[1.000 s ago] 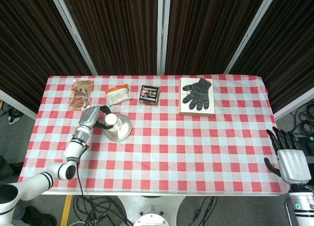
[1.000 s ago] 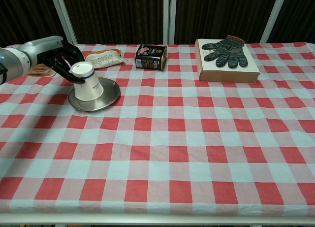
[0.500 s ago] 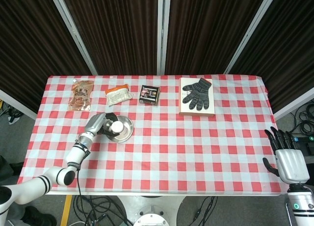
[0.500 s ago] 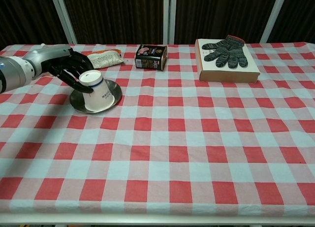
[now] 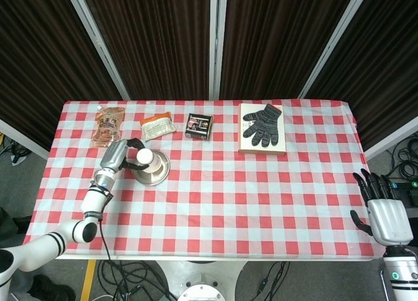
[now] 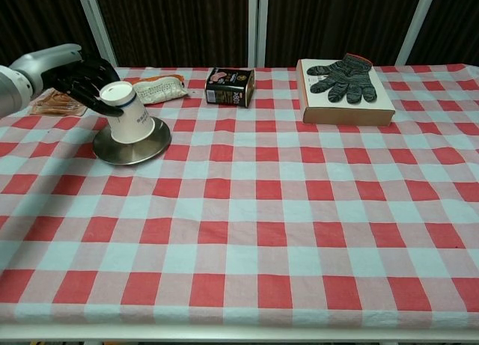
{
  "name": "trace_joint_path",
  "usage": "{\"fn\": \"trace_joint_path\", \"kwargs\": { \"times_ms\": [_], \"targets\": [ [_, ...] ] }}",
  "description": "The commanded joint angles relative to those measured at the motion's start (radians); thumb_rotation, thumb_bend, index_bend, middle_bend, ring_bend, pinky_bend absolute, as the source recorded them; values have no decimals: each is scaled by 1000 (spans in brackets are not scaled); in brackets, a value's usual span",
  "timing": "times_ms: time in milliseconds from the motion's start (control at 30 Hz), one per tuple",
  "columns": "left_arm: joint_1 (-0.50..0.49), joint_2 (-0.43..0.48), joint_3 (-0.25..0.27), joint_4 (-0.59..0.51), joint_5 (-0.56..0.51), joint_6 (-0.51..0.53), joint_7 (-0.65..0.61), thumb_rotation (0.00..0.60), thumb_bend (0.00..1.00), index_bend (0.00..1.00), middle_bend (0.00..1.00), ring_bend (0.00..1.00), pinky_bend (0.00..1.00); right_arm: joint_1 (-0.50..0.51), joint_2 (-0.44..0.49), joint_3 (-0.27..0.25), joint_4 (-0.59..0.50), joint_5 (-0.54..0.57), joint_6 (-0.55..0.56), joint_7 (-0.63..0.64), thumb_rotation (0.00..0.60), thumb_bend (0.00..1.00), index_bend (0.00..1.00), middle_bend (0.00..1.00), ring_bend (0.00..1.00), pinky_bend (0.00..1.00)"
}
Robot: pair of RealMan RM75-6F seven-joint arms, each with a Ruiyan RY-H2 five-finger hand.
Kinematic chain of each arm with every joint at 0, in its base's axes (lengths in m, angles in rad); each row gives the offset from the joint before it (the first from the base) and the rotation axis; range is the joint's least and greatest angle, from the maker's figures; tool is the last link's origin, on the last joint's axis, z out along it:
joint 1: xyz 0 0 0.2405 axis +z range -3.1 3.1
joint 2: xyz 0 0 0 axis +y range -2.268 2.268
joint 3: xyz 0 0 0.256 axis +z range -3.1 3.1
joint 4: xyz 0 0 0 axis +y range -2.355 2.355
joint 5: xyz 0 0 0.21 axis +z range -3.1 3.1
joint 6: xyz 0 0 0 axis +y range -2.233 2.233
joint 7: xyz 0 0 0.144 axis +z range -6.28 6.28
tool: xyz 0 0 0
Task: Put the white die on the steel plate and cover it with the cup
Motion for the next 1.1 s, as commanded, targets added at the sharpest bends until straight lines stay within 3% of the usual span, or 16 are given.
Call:
{"fn": "trace_joint_path", "kwargs": {
  "times_ms": [33, 233, 500, 633, 700, 800, 1100],
  "targets": [
    [24, 32, -18, -7, -15, 26, -14, 600, 156, 516, 516, 338, 264, -2, 1, -1, 2, -3, 3, 5, 600, 233, 0, 0, 0, 24],
    [28, 2, -18, 119, -99, 9, 74, 600, 156, 516, 513, 334, 264, -9, -3, -6, 15, -5, 8, 22, 600, 233, 0, 0, 0, 24],
    [42, -23, -6, 174, -130, -25, 97, 600, 157, 493, 491, 304, 261, -3, -4, -4, 14, -12, 4, 20, 600, 233, 0, 0, 0, 23],
    [57, 6, -10, 121, -112, -35, 53, 600, 153, 242, 296, 168, 203, -3, -4, -4, 14, -12, 4, 21, 600, 233, 0, 0, 0, 24],
    [70, 17, -16, 98, -94, 10, 46, 600, 149, 175, 237, 135, 191, -4, -3, -3, 15, -10, 4, 22, 600, 233, 0, 0, 0, 24],
    [106, 52, -6, 44, -46, 99, 50, 600, 146, 155, 217, 131, 185, -5, 0, -1, 15, -4, 5, 23, 600, 233, 0, 0, 0, 23],
    [295, 260, 123, -111, 75, 376, 271, 600, 145, 166, 216, 131, 137, 1, 7, 16, 59, 12, -1, 88, 600, 238, 0, 0, 0, 23]
  ]
}}
